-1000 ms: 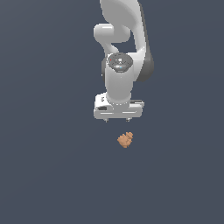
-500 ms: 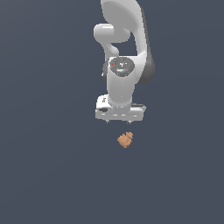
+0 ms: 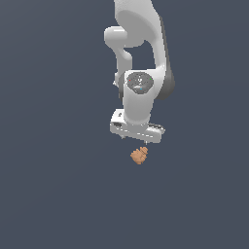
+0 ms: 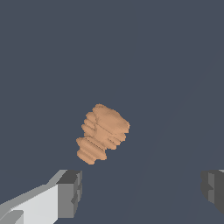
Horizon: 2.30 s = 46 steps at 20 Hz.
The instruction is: Pick up the object and move it to a goal position.
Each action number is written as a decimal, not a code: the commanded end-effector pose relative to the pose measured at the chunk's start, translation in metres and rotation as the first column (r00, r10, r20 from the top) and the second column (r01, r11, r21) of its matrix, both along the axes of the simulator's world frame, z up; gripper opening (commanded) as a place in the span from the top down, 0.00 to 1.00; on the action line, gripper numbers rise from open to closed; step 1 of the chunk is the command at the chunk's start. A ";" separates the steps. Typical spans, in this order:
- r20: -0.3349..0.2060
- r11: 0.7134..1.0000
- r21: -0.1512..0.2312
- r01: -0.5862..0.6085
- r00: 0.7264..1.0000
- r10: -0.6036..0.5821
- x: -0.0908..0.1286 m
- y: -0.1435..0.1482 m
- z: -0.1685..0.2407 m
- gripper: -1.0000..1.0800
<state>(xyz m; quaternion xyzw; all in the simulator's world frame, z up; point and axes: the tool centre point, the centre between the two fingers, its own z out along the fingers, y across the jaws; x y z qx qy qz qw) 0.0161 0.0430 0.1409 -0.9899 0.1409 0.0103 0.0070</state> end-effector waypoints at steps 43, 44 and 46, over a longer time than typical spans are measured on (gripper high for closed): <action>0.018 0.830 -0.017 0.558 0.830 -0.558 0.020 0.032 -0.089 0.04; 0.018 0.829 -0.017 0.559 0.829 -0.558 0.020 0.032 -0.094 0.04; 0.018 0.829 -0.017 0.559 0.829 -0.558 0.020 0.033 -0.100 0.04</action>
